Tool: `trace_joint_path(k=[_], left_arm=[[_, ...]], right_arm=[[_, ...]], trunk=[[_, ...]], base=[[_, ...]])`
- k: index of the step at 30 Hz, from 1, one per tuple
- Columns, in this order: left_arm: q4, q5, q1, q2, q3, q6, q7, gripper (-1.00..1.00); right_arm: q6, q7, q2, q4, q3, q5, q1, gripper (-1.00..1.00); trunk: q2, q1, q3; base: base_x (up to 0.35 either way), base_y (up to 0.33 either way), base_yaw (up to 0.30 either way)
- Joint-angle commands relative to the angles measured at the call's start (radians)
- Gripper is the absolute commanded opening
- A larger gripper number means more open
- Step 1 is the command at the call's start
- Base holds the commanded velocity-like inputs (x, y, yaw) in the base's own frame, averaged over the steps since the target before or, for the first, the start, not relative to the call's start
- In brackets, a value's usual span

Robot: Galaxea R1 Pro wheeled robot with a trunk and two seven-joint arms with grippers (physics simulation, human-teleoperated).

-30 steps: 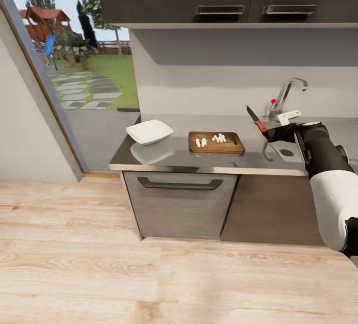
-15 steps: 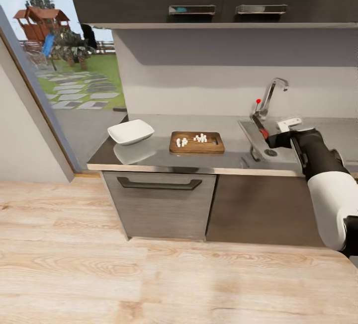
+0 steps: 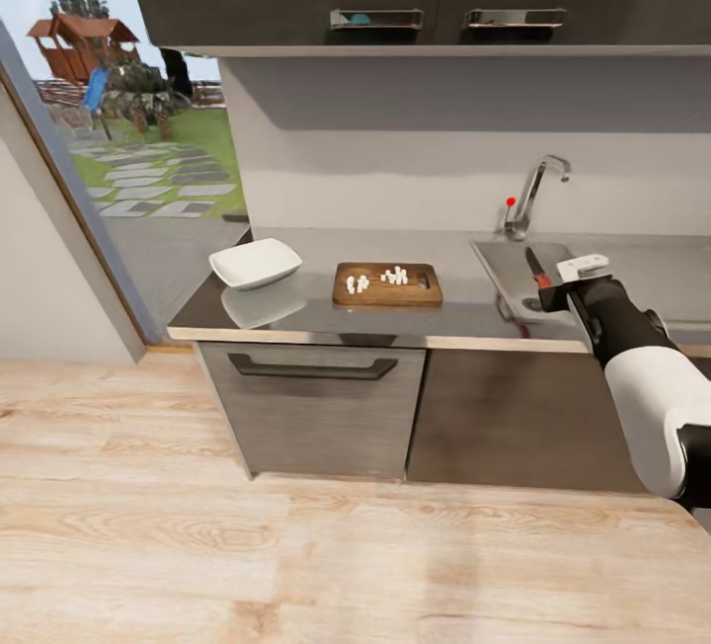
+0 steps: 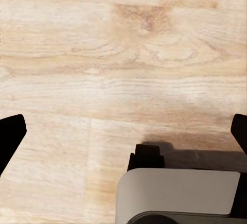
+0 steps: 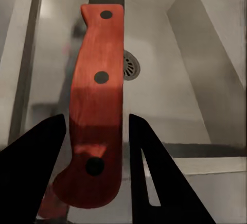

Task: In the kitchen, take the Vidalia onion out of the sink, dice it on the chopping board with the paring knife, put the diced onion into the bowl on the countertop, then place both the paring knife and the chopping board into the sink.

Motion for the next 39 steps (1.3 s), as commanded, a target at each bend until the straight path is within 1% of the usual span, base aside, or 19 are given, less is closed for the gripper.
trace_joint_path(k=[1,15,17,19,21,23,27,34,39], left_arm=[[0.003,0.005,-0.001,-0.001,-0.008,-0.006,0.001,1.0],[0.003,0.005,-0.001,0.002,-0.007,-0.006,0.004,1.0],[0.003,0.005,-0.001,0.002,-0.007,-0.006,0.004,1.0],[0.003,0.005,-0.001,0.004,-0.007,-0.006,0.004,1.0],[0.003,0.005,-0.001,0.004,-0.007,-0.006,0.004,1.0],[0.003,0.005,-0.001,0.004,-0.007,-0.006,0.004,1.0],[0.003,0.006,-0.001,0.005,-0.007,-0.007,0.004,1.0],[0.003,0.007,-0.001,0.008,-0.007,-0.007,0.003,1.0],[0.003,0.007,-0.001,0.009,-0.007,-0.006,0.004,1.0]], right_arm=[[0.0,0.006,0.0,0.005,-0.004,0.01,0.0,-1.0],[-0.006,-0.001,0.001,0.031,-0.004,0.01,0.0,-1.0],[-0.007,-0.001,0.001,0.063,-0.01,0.01,0.0,-1.0],[-0.012,-0.001,0.001,0.095,-0.026,0.01,0.0,-1.0],[-0.046,-0.002,0.0,0.148,-0.032,0.01,0.0,-1.0],[-0.075,-0.012,-0.002,0.183,-0.037,0.01,0.0,-1.0],[-0.09,-0.043,-0.006,0.223,-0.041,0.01,0.0,-1.0],[-0.117,-0.05,-0.009,0.253,-0.043,0.011,0.0,-1.0],[-0.12,-0.05,-0.008,0.257,-0.043,0.01,0.0,-1.0]], trunk=[[0.0,0.0,-0.001],[0.0,0.0,-0.001],[0.0,0.0,-0.001],[0.0,0.0,-0.001],[0.0,0.0,-0.001],[0.0,0.0,-0.001],[0.0,0.0,-0.001],[0.0,0.0,-0.001],[0.0,0.0,-0.001]], base=[[0.176,0.0,0.0],[0.266,0.0,0.0],[0.28,-0.002,0.0],[0.28,-0.06,0.0],[0.237,-0.065,0.0],[0.109,-0.023,0.0],[0.024,-0.005,0.0],[0.007,-0.003,0.0],[0.147,-0.14,0.0]])
